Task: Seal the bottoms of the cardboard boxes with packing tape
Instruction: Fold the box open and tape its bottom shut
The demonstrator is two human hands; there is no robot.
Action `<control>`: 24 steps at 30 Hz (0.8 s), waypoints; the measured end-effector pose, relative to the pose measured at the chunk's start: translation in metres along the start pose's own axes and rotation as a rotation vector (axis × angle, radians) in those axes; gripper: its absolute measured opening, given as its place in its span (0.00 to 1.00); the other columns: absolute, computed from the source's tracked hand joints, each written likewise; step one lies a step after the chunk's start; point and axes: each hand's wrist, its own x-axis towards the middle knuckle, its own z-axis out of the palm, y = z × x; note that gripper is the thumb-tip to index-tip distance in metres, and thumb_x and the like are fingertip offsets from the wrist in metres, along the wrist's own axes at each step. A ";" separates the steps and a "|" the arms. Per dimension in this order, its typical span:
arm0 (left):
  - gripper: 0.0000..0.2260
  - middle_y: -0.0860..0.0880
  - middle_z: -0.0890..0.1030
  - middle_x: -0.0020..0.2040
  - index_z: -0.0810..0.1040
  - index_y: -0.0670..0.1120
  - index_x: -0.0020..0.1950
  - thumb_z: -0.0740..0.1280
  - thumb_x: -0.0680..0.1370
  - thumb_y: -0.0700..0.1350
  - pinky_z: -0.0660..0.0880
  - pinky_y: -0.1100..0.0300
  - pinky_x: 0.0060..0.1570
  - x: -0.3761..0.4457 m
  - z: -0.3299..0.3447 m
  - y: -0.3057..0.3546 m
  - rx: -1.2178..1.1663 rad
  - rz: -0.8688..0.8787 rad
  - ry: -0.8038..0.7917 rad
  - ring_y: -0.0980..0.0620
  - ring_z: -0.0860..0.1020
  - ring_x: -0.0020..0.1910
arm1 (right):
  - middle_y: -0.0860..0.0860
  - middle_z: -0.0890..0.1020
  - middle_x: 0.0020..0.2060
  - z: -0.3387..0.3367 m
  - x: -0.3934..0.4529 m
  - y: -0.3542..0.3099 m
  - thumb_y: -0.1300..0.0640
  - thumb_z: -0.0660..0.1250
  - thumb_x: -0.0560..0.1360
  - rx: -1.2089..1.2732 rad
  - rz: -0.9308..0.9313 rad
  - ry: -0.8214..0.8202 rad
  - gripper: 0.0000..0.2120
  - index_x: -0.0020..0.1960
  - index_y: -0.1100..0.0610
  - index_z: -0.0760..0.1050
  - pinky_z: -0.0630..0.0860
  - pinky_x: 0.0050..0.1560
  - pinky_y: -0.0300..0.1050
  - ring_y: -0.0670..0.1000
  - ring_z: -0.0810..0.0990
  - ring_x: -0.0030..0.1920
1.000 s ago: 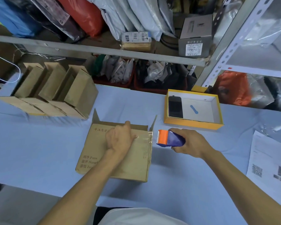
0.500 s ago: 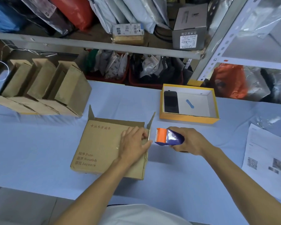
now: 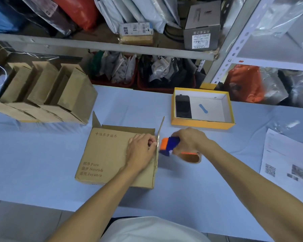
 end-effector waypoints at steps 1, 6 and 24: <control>0.05 0.60 0.74 0.37 0.72 0.55 0.41 0.68 0.74 0.51 0.65 0.58 0.50 0.000 0.002 0.001 0.012 0.004 -0.007 0.55 0.73 0.44 | 0.46 0.81 0.52 0.009 -0.001 -0.003 0.38 0.73 0.63 -0.020 0.019 -0.046 0.27 0.60 0.42 0.74 0.76 0.46 0.47 0.52 0.78 0.52; 0.10 0.58 0.73 0.35 0.69 0.55 0.41 0.68 0.69 0.56 0.64 0.57 0.46 0.005 0.007 0.002 0.083 -0.031 0.009 0.54 0.72 0.41 | 0.44 0.82 0.50 0.061 -0.023 -0.004 0.41 0.70 0.63 0.216 0.097 0.054 0.24 0.59 0.41 0.73 0.70 0.40 0.44 0.52 0.79 0.49; 0.09 0.51 0.82 0.38 0.82 0.45 0.45 0.64 0.81 0.44 0.75 0.60 0.39 -0.007 -0.032 0.022 -0.591 -0.201 -0.305 0.55 0.78 0.36 | 0.39 0.77 0.58 0.026 -0.081 0.002 0.44 0.79 0.65 0.591 -0.135 0.332 0.36 0.68 0.38 0.66 0.81 0.52 0.46 0.47 0.77 0.56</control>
